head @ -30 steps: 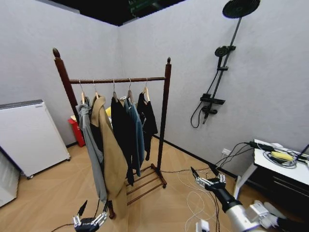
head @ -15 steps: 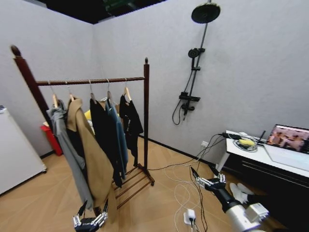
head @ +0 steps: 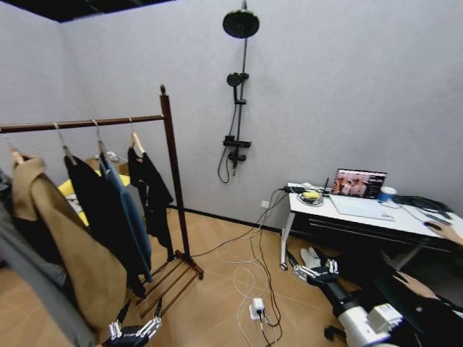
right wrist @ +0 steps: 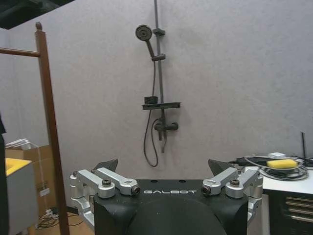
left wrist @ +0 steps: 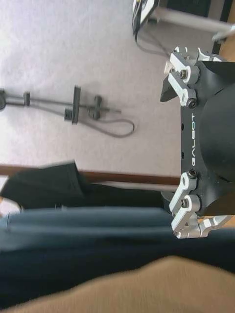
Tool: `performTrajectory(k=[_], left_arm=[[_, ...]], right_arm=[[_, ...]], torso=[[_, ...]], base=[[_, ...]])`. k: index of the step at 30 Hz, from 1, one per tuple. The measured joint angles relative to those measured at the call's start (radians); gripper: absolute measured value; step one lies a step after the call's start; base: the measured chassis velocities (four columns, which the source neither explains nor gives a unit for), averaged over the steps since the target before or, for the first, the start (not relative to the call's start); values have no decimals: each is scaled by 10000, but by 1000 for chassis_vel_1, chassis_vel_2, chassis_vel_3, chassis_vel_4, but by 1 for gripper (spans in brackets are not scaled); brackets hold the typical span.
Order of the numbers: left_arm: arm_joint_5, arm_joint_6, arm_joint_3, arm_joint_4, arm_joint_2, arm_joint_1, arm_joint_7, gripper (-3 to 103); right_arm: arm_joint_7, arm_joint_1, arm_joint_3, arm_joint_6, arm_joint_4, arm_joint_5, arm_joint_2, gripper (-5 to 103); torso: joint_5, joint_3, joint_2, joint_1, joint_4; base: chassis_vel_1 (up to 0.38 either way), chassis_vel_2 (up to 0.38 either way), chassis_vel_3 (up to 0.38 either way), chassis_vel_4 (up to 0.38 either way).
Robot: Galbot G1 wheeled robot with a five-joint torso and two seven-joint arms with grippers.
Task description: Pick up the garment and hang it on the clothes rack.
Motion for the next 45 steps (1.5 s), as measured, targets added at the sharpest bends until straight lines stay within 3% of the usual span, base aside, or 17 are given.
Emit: performTrajectory(k=[26, 45], left_arm=[[0, 0, 0, 0, 0, -1, 0, 100], [0, 0, 0, 0, -1, 0, 1, 100]], right_arm=[[0, -1, 0, 0, 0, 0, 0, 100], [-1, -2, -1, 0, -1, 0, -1, 100]], torso=[[-1, -1, 0, 0, -2], [0, 0, -2, 1, -2]], base=[[-113, -115, -104, -113], [81, -82, -86, 85]])
